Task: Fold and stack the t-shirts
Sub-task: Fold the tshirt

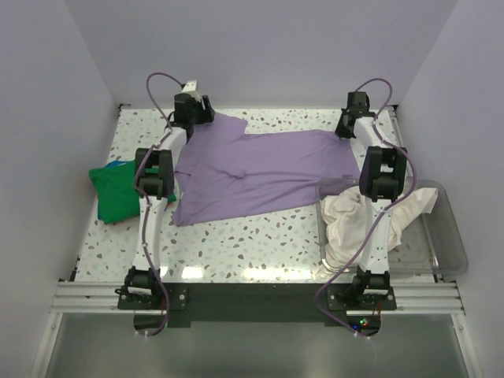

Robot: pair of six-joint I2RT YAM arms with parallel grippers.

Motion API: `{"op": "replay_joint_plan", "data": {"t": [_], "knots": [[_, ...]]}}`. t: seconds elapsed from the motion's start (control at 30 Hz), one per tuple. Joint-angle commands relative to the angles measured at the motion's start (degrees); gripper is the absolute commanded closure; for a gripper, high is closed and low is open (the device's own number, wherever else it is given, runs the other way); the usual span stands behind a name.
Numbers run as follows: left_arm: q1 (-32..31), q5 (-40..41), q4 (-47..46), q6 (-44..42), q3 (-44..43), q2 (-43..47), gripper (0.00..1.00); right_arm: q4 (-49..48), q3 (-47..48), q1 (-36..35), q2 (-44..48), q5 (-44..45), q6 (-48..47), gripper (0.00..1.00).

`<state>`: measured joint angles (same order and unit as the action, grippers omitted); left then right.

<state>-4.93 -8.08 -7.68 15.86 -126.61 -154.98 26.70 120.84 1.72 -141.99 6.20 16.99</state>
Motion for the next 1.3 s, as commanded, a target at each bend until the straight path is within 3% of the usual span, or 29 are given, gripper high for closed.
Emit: {"op": "replay_joint_plan", "data": {"t": [0.0, 0.33, 0.5, 0.57, 0.83, 1.27], "knots": [[-1.05, -0.01, -3.04, 0.05, -3.21, -0.68, 0.32, 4.06, 1.42, -0.05, 1.46, -1.98, 1.20, 1.00], [-1.05, 0.78, 1.26, 0.75, -7.94, -2.70, 0.40, 4.06, 1.60, -0.13, 1.54, -2.33, 1.55, 1.00], [-1.05, 1.22, 3.37, 1.28, -7.96, -2.79, 0.55, 4.41, 1.60, -0.13, 1.72, -2.68, 2.25, 1.00], [-1.05, 1.22, 4.43, 1.37, -6.90, -1.65, 0.55, 4.42, 1.25, -0.05, 2.16, -3.03, 2.43, 1.00], [-1.05, 6.84, 12.24, -1.35, -2.59, 2.22, 0.34, 3.71, -0.60, -0.13, 3.65, -3.82, 2.43, 1.00], [-2.01, 7.89, 14.28, -7.41, 0.82, 5.73, 0.28, 2.83, -3.15, -0.05, 4.80, -5.84, 3.57, 1.00]]}}
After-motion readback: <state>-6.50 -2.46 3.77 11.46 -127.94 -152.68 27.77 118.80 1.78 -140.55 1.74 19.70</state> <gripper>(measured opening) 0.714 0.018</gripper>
